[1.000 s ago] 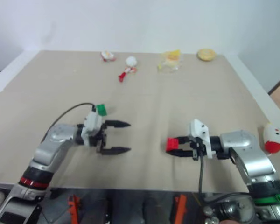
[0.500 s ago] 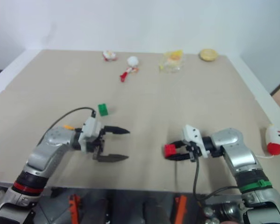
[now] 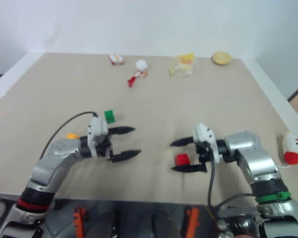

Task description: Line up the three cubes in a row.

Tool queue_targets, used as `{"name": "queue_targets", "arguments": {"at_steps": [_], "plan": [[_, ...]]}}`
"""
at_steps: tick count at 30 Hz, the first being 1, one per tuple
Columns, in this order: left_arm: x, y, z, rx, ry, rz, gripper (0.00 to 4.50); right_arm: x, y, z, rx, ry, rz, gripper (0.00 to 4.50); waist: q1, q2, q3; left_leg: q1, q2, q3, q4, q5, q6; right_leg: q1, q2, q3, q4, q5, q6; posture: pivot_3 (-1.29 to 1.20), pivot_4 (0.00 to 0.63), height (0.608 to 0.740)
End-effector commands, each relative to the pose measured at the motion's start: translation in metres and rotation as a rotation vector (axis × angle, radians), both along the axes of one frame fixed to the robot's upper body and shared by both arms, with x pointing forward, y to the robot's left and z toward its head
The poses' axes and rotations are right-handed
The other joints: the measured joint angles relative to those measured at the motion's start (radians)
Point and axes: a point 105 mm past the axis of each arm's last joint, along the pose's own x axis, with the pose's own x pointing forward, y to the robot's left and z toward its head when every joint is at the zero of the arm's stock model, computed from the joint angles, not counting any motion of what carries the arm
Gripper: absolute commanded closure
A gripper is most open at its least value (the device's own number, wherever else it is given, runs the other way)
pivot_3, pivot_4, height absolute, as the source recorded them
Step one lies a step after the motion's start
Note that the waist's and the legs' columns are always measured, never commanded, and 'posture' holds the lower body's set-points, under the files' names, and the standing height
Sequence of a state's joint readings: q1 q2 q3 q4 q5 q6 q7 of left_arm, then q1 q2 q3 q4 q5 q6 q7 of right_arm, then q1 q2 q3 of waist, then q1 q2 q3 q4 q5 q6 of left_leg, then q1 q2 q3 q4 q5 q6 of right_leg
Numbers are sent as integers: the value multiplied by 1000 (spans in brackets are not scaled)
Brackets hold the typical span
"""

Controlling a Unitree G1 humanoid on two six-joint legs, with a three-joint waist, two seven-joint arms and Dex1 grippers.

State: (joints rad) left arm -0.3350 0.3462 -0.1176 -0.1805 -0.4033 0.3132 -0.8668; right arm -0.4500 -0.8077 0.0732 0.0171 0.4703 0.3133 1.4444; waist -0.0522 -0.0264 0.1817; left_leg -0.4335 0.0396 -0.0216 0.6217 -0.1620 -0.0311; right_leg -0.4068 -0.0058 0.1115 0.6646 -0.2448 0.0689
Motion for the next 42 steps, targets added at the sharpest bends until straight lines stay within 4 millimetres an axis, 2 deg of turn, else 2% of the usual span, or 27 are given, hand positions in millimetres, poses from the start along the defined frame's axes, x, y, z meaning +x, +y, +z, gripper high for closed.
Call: {"name": "queue_targets", "arguments": {"at_steps": [1,4,8,11,19,27,34,42], "plan": [[21,11,17,-74,-48,286,0,1,18,46,122,-101,-5,30,3,-1,0,0,0,0,1,0,0,0,0,0,0,1,1,0,150,740],[37,22,20,-112,-42,465,0,9,27,56,154,-147,-52,30,5,-1,0,0,0,-2,1,0,0,1,2,-1,0,1,0,0,150,740],[67,56,20,-165,-21,839,0,24,36,56,153,-166,-113,30,5,-1,0,-1,-1,-2,2,0,0,1,1,0,0,2,1,0,150,740],[74,55,19,-183,-11,940,0,29,41,58,165,-187,-119,30,6,-1,0,-2,-1,-2,3,0,-1,0,1,0,0,3,2,0,150,740],[82,38,-1,-122,47,1045,0,33,49,63,167,-210,-95,30,7,-1,0,-4,-3,-3,2,0,-1,-1,0,0,-1,2,4,0,150,740],[96,40,-16,-58,105,1168,0,39,46,64,173,-211,-115,30,6,-1,0,-4,-3,-4,2,0,-1,-1,0,0,0,2,3,0,150,740],[104,24,-25,-44,135,1135,0,57,36,63,211,-195,-208,30,6,-1,0,-4,-4,-4,2,0,-1,-1,-1,0,-1,2,4,0,150,740],[108,24,-28,-51,154,1144,0,59,35,64,224,-201,-216,30,5,-1,0,-4,-4,-4,1,0,-1,-1,-1,-1,-1,2,4,0,150,740]]}}
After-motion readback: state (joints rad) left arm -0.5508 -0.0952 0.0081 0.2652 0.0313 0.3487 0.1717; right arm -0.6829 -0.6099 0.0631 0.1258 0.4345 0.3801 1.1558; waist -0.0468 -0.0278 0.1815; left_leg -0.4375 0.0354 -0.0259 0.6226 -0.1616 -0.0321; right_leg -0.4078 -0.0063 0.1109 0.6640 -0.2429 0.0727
